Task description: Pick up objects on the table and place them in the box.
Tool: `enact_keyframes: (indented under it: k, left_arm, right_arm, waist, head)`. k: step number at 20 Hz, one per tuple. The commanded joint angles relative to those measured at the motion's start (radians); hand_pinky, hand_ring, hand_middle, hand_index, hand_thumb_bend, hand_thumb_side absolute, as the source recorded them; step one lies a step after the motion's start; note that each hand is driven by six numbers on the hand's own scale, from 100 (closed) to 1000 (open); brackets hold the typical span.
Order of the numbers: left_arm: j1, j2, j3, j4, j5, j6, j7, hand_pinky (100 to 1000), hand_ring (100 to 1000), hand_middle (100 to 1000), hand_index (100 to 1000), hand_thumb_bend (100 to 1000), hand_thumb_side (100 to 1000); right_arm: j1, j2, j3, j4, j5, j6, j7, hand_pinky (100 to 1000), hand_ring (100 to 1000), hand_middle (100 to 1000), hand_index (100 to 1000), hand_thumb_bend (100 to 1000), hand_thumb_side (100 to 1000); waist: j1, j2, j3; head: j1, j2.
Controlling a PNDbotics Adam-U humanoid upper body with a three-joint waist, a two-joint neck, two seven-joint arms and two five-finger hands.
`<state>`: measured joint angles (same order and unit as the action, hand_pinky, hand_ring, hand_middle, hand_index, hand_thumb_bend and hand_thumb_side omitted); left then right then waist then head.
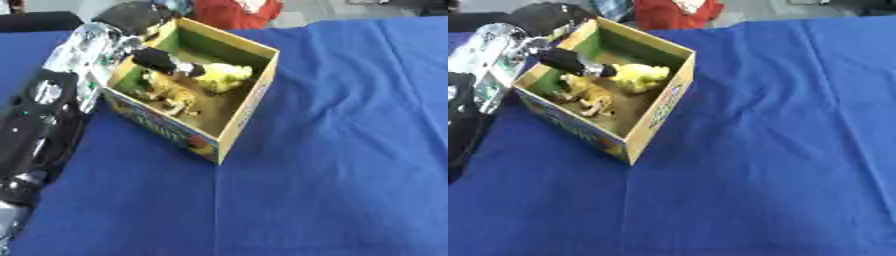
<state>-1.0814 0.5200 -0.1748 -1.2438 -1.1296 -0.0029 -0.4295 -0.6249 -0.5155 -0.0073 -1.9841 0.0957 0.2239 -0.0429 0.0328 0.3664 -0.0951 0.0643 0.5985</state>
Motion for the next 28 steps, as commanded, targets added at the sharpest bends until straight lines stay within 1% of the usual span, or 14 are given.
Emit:
enact_keyframes:
  k: [1, 4, 6, 8, 9, 10, 11, 13, 15, 19, 20, 21, 25, 28]
  left_arm:
    - [-0.002, 0.093, 0.039, -0.052, 0.023, 0.034, -0.018, 679, 934, 863, 993, 749, 926]
    - [0.019, 0.136, 0.065, -0.048, 0.015, 0.078, -0.034, 676, 933, 865, 999, 706, 912]
    - [0.033, 0.159, 0.080, -0.025, 0.002, 0.112, -0.033, 668, 930, 859, 1000, 690, 902]
    - [0.043, 0.172, 0.094, 0.001, -0.003, 0.142, -0.019, 656, 921, 846, 993, 648, 888]
    - [0.047, 0.176, 0.099, 0.014, -0.002, 0.155, -0.005, 655, 921, 846, 993, 647, 888]
    - [0.051, 0.180, 0.106, 0.029, 0.001, 0.170, 0.011, 647, 917, 840, 988, 597, 864]
    - [0.054, 0.184, 0.112, 0.045, 0.006, 0.185, 0.027, 647, 917, 840, 988, 627, 887]
    - [0.059, 0.186, 0.121, 0.083, 0.021, 0.213, 0.051, 643, 915, 837, 985, 614, 881]
    - [0.063, 0.187, 0.123, 0.116, 0.037, 0.226, 0.061, 643, 915, 837, 985, 631, 873]
    - [0.068, 0.181, 0.121, 0.167, 0.082, 0.226, 0.042, 644, 915, 839, 997, 719, 861]
    - [0.069, 0.180, 0.120, 0.176, 0.089, 0.225, 0.034, 646, 917, 841, 1000, 754, 854]
    - [0.071, 0.181, 0.119, 0.186, 0.092, 0.224, 0.024, 647, 917, 841, 1000, 764, 849]
    - [0.075, 0.176, 0.124, 0.224, 0.093, 0.230, -0.007, 646, 914, 834, 992, 770, 829]
    - [0.079, 0.173, 0.127, 0.247, 0.091, 0.233, -0.016, 644, 913, 830, 990, 742, 815]
  right_arm:
    - [-0.003, -0.034, -0.018, -0.016, 0.009, 0.002, -0.012, 697, 728, 587, 829, 100, 927]
    - [0.003, -0.035, -0.022, -0.016, 0.010, 0.003, -0.017, 697, 727, 586, 829, 100, 928]
    - [0.004, -0.035, -0.022, -0.016, 0.009, 0.003, -0.018, 697, 727, 586, 828, 100, 926]
    - [0.005, -0.035, -0.023, -0.016, 0.007, 0.003, -0.019, 697, 727, 586, 827, 100, 926]
    - [0.005, -0.036, -0.023, -0.016, 0.007, 0.002, -0.020, 697, 727, 586, 827, 100, 926]
    - [0.006, -0.036, -0.024, -0.016, 0.007, 0.003, -0.021, 697, 728, 586, 827, 100, 926]
    - [0.007, -0.036, -0.025, -0.016, 0.007, 0.003, -0.022, 697, 728, 586, 827, 100, 926]
    - [0.008, -0.036, -0.026, -0.016, 0.008, 0.003, -0.025, 696, 727, 586, 827, 100, 926]
    - [0.008, -0.036, -0.028, -0.016, 0.008, 0.004, -0.027, 696, 727, 586, 827, 100, 925]
    - [0.010, -0.035, -0.030, -0.016, 0.010, 0.008, -0.031, 696, 727, 586, 827, 100, 927]
    - [0.010, -0.035, -0.030, -0.016, 0.010, 0.009, -0.031, 696, 727, 586, 826, 100, 925]
    - [0.010, -0.035, -0.030, -0.016, 0.011, 0.009, -0.031, 696, 727, 585, 826, 100, 924]
    - [0.011, -0.034, -0.032, -0.016, 0.012, 0.012, -0.031, 696, 727, 585, 826, 100, 924]
    - [0.011, -0.032, -0.033, -0.016, 0.013, 0.013, -0.032, 696, 727, 585, 826, 100, 925]
  waist:
    - [-0.006, -0.031, 0.005]
    - [-0.008, -0.032, 0.009]
    - [-0.009, -0.033, 0.011]
    - [-0.011, -0.033, 0.011]
    - [-0.012, -0.033, 0.011]
    - [-0.013, -0.033, 0.011]
    - [-0.014, -0.032, 0.011]
    - [-0.016, -0.031, 0.010]
    - [-0.017, -0.030, 0.008]
    - [-0.019, -0.027, 0.006]
    - [-0.020, -0.026, 0.005]
    - [-0.020, -0.025, 0.004]
    - [-0.020, -0.021, 0.000]
    - [-0.021, -0.017, -0.003]
  head:
    - [-0.012, 0.005]
    - [-0.017, 0.000]
    - [-0.020, -0.004]
    - [-0.020, -0.005]
    - [-0.021, -0.006]
    - [-0.022, -0.006]
    - [-0.022, -0.005]
    - [-0.022, -0.006]
    - [-0.021, -0.007]
    - [-0.018, -0.010]
    - [-0.017, -0.011]
    - [-0.015, -0.012]
    - [-0.010, -0.018]
    - [-0.006, -0.021]
